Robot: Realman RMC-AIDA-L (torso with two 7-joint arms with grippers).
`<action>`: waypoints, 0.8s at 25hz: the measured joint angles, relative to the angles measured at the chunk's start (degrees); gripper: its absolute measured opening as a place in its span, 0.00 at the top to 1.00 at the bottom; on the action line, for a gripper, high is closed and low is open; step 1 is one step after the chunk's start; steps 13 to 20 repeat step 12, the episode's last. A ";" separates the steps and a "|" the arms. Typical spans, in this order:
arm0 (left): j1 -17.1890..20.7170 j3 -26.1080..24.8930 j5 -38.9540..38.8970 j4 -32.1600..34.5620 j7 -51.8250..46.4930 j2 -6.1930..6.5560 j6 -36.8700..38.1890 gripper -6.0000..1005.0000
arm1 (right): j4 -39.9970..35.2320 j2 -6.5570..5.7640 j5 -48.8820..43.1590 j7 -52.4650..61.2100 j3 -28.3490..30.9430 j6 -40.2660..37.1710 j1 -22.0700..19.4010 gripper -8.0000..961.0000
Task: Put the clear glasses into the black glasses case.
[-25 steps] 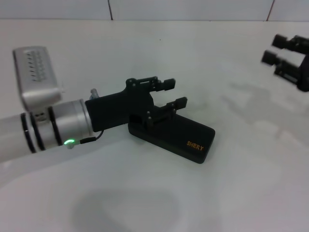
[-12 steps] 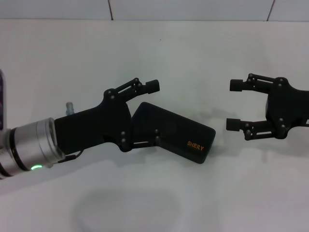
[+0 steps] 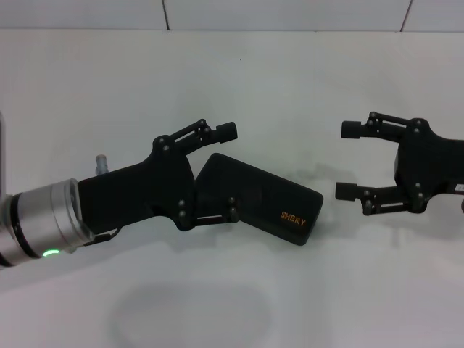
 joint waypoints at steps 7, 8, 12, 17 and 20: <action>-0.09 0.19 0.08 -0.09 2.95 -0.25 0.37 0.10 | 0.13 0.12 -0.12 -4.73 -0.46 -0.13 -1.63 0.06; -0.26 0.23 0.11 -0.08 2.65 -0.20 0.48 0.10 | 0.07 0.19 -0.14 -5.31 -0.44 -0.45 -1.81 0.06; -2.50 0.03 -0.27 -1.31 -3.42 0.91 0.18 0.10 | 0.60 0.31 0.36 -5.47 1.01 -2.00 -1.58 0.06; -2.50 0.03 -0.27 -1.31 -3.42 0.91 0.18 0.10 | 0.60 0.31 0.36 -5.47 1.01 -2.00 -1.58 0.06; -2.50 0.03 -0.27 -1.31 -3.42 0.91 0.18 0.10 | 0.60 0.31 0.36 -5.47 1.01 -2.00 -1.58 0.06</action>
